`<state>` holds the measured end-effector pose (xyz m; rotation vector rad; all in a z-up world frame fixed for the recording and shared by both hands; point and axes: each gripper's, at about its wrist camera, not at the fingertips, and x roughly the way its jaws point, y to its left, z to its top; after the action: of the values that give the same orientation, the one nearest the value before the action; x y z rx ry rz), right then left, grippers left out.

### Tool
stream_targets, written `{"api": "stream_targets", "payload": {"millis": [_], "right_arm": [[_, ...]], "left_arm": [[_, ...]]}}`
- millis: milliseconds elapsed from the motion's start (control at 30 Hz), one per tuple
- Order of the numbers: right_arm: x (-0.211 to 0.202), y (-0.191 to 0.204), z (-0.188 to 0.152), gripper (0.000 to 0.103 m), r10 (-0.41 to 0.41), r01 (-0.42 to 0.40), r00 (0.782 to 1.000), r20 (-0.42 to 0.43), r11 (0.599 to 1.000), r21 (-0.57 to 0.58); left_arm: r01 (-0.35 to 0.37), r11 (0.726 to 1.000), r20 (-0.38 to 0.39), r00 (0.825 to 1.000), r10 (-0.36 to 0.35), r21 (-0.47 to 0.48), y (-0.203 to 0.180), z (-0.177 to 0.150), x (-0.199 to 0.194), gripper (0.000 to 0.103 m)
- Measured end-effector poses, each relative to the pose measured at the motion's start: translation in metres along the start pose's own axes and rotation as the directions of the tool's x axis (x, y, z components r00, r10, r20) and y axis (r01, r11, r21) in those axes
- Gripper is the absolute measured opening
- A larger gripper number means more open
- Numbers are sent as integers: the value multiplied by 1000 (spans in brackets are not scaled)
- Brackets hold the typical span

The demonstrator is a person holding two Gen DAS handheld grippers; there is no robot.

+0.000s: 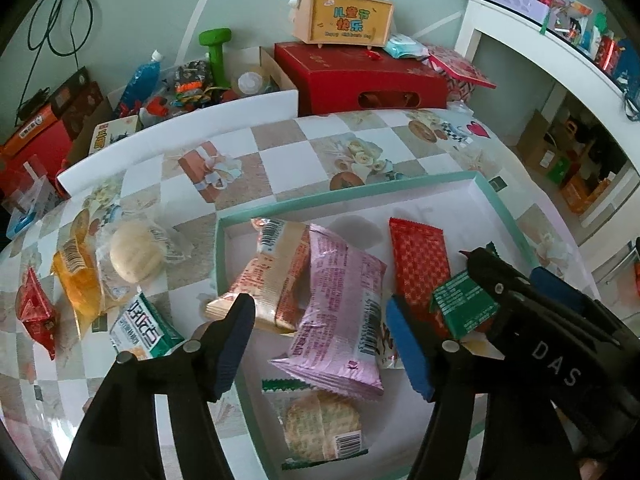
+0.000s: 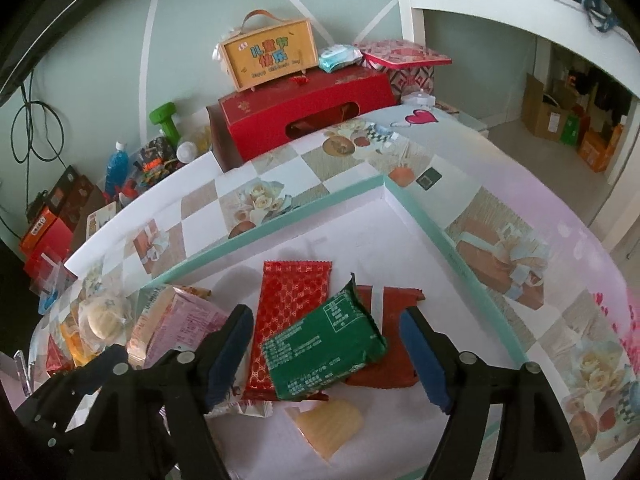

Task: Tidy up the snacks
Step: 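Carry the pink and green packets into the tray and open both grippers, then move both open grippers back toward the red snack packet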

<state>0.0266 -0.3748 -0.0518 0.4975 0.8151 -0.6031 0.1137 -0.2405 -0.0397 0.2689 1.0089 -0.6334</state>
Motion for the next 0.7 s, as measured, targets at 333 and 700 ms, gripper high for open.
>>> {"api": "stream_targets", "payload": {"millis": [333, 700], "right_arm": [[-10, -3, 2, 79, -16, 15, 999, 33, 1000, 17], [-4, 34, -3, 103, -26, 30, 999, 39, 993, -111]], "left_arm": [[-45, 996, 26, 999, 46, -71, 25, 6, -22, 70], [-173, 948, 21, 983, 185, -267, 99, 1, -33, 87]]}}
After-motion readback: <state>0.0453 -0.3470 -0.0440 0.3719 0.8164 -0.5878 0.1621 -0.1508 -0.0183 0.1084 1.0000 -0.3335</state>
